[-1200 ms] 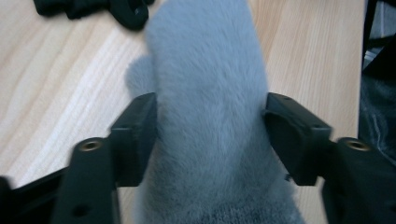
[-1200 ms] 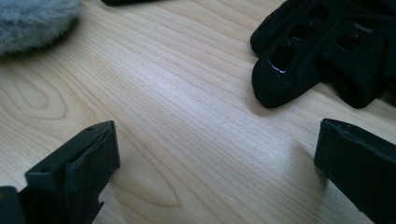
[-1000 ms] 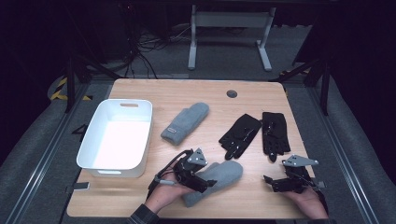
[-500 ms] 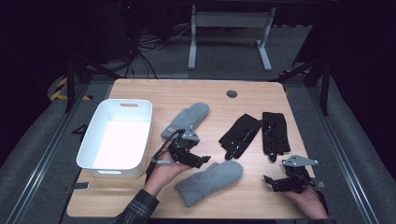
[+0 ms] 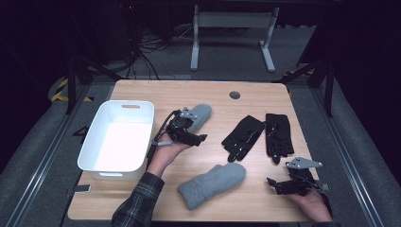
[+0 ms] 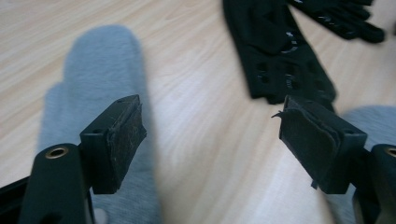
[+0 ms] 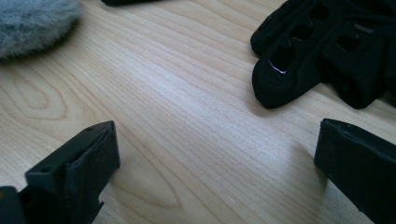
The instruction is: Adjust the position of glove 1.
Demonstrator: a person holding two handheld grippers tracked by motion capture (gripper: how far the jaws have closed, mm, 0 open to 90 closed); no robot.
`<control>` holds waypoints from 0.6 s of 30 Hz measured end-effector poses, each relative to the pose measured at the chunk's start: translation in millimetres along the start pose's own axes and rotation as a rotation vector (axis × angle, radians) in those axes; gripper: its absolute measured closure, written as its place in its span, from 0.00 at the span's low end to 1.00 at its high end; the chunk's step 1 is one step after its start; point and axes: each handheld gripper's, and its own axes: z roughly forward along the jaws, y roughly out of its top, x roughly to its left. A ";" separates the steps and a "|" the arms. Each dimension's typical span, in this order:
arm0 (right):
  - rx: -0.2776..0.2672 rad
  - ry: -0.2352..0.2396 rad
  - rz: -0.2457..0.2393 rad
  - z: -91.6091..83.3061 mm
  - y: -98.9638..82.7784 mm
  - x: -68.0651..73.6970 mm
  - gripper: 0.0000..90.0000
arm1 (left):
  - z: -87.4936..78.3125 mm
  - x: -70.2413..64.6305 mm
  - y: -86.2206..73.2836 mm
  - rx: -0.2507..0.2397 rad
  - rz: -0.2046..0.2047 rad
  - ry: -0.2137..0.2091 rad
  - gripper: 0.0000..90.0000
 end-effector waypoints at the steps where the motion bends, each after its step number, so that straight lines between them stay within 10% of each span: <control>1: 0.000 0.000 0.000 0.0 0.0 0.0 0.00 | 1.9 2.8 1.5 -0.001 -0.005 0.011 0.25; 18: 0.001 0.006 -0.006 -0.1 0.0 0.2 0.00 | 43.1 51.5 5.1 0.057 -0.100 0.159 0.18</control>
